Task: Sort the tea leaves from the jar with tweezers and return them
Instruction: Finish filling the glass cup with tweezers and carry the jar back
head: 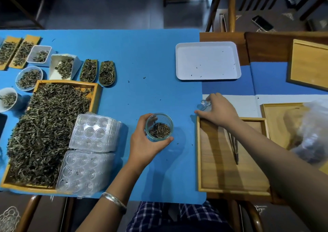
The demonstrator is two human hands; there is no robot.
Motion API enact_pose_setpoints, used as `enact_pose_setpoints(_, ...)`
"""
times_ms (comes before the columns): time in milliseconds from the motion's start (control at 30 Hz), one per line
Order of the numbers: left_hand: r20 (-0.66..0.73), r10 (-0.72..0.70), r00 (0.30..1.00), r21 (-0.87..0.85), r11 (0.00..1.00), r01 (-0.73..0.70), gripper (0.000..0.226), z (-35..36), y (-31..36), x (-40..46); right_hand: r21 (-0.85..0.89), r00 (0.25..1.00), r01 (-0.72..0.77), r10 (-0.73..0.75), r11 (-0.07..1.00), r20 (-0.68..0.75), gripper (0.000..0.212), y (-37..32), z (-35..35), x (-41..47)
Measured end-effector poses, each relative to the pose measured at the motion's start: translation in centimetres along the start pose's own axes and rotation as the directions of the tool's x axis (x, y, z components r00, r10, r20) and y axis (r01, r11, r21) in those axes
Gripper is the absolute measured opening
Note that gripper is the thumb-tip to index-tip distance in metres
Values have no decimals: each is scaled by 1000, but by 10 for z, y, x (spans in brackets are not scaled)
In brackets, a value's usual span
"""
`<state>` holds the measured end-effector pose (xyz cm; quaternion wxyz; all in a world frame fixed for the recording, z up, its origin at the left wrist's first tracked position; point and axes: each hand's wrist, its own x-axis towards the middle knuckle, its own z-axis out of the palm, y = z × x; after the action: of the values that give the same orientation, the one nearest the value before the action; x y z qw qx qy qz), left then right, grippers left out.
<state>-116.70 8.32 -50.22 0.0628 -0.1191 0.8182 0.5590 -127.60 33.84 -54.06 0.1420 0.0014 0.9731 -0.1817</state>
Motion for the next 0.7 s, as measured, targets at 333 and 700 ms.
enact_pose_setpoints(333, 43, 13, 999, 8, 1000, -13, 74, 15, 3, -6, -14, 991, -86, 87, 996, 106, 62, 7, 2, 3)
enact_pose_setpoints(700, 47, 38, 998, 7, 999, -38, 72, 29, 1, -7, 511, 983, 26, 70, 859, -167, 68, -45, -19, -53)
